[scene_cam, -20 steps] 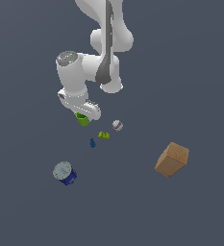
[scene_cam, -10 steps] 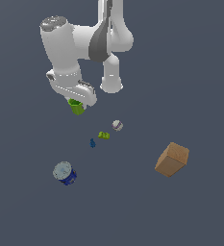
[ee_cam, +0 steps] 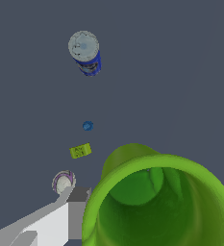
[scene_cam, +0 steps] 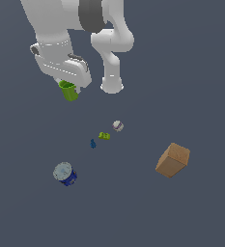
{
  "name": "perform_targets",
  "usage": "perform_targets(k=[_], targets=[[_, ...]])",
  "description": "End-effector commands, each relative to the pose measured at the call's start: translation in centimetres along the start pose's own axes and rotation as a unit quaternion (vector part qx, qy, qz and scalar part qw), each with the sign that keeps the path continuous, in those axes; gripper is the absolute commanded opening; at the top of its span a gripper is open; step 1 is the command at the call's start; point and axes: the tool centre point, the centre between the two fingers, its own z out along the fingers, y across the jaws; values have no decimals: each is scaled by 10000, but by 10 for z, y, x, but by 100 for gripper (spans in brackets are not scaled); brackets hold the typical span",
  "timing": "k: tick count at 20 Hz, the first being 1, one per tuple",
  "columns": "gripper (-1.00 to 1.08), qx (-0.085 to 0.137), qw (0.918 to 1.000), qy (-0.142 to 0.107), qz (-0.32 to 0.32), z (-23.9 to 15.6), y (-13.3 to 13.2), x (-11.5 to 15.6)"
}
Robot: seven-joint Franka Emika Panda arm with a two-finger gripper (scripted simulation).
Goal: Pick up a designated object from a clutter of objects.
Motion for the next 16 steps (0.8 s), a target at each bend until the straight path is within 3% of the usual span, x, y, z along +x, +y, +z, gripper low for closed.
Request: perform_targets(k=[1, 8, 16], targets=[[-100, 2, 10000, -1, -2, -20, 1, 2], [-100, 7, 10000, -2, -7, -58, 3, 8], [-100, 9, 10000, -2, -9, -72, 4, 11]])
